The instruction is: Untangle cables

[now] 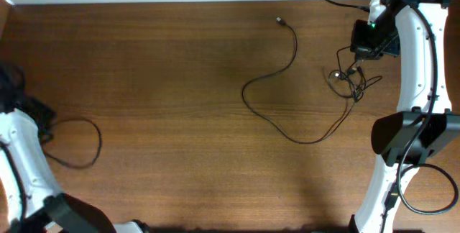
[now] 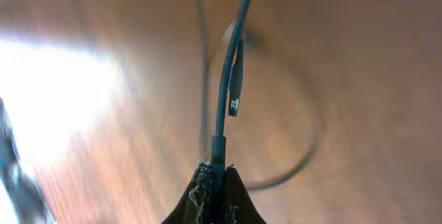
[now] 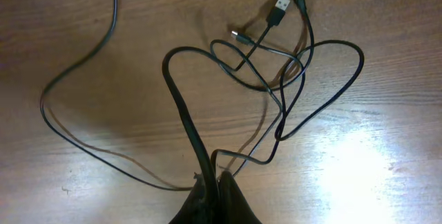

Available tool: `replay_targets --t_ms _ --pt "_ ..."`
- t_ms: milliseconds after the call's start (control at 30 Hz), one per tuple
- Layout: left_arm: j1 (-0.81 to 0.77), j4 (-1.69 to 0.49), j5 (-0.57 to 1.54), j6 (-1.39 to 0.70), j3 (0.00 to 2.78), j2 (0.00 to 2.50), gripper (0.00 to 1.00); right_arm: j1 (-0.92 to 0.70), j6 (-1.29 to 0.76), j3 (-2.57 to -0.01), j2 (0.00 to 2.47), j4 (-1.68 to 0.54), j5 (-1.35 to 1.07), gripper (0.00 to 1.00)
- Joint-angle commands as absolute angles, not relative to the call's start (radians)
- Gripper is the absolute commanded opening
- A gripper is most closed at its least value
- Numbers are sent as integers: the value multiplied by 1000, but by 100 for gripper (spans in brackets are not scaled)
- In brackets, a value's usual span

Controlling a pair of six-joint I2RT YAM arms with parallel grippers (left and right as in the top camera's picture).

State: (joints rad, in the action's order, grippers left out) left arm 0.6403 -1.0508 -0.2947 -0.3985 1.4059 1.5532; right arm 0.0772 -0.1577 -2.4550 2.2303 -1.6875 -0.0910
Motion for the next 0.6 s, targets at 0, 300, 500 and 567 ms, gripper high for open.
replay_targets --t_ms 0,300,500,567 --pt "664 -960 -187 -587 1193 1563 0 70 -161 -2457 2234 -1681 -97 4" --pt "664 -614 -64 -501 919 1574 99 70 -161 -2457 2234 -1681 -97 4" --pt "647 -775 272 -202 1121 1567 99 70 -162 -2457 2234 -1684 -97 4" --pt "607 -729 303 -138 1118 1575 91 70 -162 -2457 2234 -1684 -98 4"
